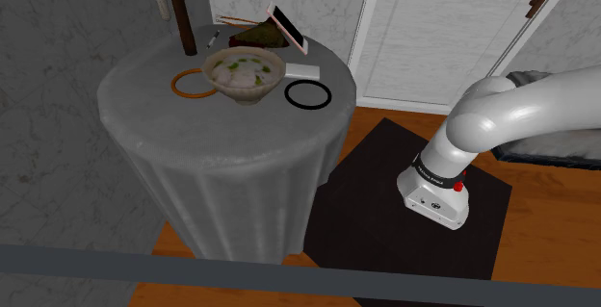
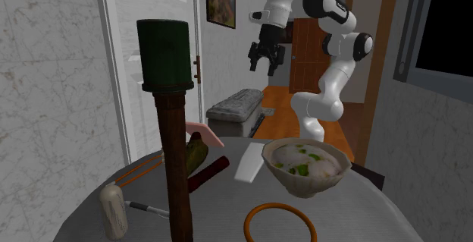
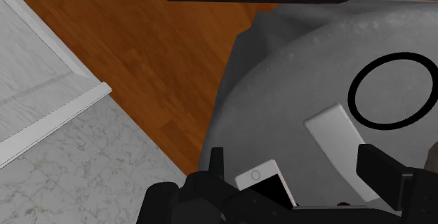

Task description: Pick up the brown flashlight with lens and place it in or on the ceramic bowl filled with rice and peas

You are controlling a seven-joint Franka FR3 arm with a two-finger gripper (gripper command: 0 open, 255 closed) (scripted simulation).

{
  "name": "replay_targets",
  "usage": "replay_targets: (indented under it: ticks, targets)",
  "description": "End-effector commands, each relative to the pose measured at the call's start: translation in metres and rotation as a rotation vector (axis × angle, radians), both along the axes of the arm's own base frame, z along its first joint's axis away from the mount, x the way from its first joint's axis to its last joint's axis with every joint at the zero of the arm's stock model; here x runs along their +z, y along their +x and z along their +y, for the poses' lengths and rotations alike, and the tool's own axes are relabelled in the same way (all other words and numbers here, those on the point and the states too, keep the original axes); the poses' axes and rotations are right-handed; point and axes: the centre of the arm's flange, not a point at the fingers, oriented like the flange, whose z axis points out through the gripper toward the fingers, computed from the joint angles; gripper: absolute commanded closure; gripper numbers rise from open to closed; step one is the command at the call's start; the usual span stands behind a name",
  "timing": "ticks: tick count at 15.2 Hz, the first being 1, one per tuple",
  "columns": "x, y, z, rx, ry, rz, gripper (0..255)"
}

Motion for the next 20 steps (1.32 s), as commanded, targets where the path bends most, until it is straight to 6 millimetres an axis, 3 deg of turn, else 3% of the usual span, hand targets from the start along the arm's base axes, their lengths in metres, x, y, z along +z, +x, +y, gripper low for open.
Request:
replay_targets:
  ticks: [1,20]
  targets:
    - [0.000,0.000,0.000,0.000,0.000,0.000,0]
    - [-0.104,0.219,0.100,0.073,0.041,0.131,0]
